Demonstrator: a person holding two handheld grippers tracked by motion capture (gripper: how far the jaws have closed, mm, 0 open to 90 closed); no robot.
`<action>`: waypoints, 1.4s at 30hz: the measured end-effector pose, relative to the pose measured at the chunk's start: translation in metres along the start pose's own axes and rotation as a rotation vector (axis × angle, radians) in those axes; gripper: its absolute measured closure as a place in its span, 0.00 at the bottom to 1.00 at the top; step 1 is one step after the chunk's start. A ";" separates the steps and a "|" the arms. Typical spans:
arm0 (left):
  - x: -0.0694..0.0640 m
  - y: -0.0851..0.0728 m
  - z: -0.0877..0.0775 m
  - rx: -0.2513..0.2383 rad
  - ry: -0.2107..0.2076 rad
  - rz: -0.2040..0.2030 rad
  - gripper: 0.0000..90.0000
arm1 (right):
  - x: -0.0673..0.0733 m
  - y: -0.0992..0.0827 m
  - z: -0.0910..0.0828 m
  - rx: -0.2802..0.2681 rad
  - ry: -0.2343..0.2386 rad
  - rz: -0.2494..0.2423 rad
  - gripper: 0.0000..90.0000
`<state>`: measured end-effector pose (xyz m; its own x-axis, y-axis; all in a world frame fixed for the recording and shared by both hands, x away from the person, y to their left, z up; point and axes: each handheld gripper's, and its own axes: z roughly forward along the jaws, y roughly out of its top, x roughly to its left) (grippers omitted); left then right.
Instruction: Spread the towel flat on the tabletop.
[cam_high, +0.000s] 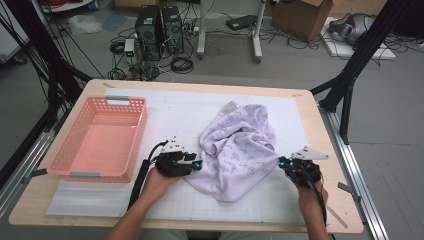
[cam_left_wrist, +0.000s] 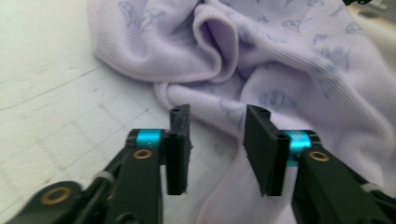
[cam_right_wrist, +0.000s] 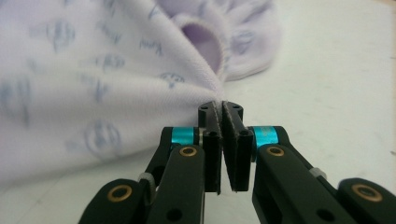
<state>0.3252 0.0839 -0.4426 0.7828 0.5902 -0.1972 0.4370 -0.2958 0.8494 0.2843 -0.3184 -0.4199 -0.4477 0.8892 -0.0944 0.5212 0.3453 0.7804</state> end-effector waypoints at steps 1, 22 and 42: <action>-0.001 0.003 0.003 -0.002 -0.002 0.003 0.62 | -0.003 -0.001 -0.003 -0.019 0.002 0.028 0.96; -0.005 0.000 -0.009 0.097 0.157 0.049 0.94 | -0.004 -0.006 0.027 0.002 0.127 0.108 0.70; -0.001 -0.014 -0.034 0.004 0.208 0.041 0.50 | 0.034 -0.026 -0.015 0.094 0.226 -0.046 0.92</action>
<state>0.3031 0.1131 -0.4374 0.6915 0.7201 -0.0567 0.4089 -0.3255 0.8526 0.2446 -0.3014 -0.4346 -0.6181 0.7858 0.0209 0.5575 0.4195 0.7164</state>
